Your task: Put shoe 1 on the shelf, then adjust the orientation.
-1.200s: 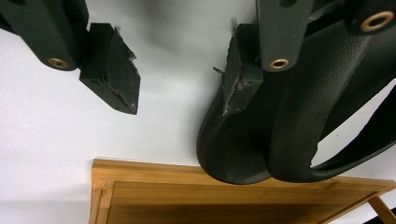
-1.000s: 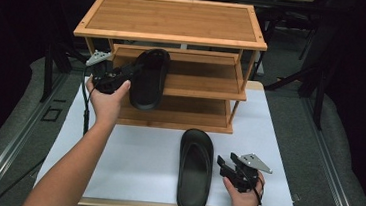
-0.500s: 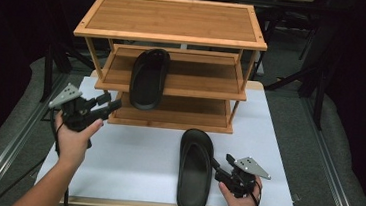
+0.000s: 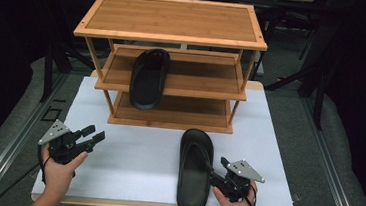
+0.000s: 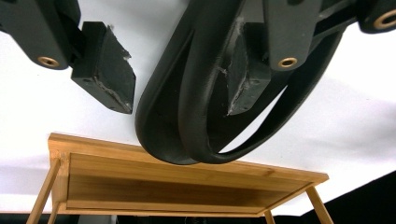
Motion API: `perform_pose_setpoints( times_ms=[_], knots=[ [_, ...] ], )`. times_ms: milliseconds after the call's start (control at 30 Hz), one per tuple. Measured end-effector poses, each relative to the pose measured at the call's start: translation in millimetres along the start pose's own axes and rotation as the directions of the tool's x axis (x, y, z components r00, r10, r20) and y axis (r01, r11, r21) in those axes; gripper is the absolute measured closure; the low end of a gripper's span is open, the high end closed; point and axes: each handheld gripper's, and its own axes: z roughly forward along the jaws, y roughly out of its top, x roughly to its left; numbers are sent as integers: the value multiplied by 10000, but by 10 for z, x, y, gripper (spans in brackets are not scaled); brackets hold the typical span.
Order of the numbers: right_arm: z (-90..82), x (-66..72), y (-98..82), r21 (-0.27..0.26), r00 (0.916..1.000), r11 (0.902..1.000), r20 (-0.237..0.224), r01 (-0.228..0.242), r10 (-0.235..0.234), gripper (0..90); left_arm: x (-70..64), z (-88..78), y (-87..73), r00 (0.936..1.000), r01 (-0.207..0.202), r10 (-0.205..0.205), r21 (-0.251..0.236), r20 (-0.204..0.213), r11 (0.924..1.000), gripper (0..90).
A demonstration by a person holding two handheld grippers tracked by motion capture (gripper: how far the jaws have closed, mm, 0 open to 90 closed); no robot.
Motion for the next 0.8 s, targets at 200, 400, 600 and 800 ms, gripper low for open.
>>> perform_pose_setpoints(
  times_ms=[200, 400, 600, 800],
  knots=[
    [-49, 83, -115, 411, 9999, 9991, -74, -90, 93, 416, -51, -40, -89, 9999, -80, 80, 19, 80, 10000, 473],
    [-24, 118, -172, 1440, 9997, 9895, -225, -100, 134, 588, -47, -7, -110, 9999, -41, 40, 100, 115, 9999, 473],
    [-28, 151, -153, 1383, 9998, 9902, -42, 187, -183, 730, -78, 70, -129, 9990, -280, 269, 320, 354, 9991, 472],
    [30, -20, -100, 1165, 9988, 9932, 461, 84, -139, 711, -76, 89, -133, 9989, -303, 288, 401, 368, 9987, 472]
  ],
)
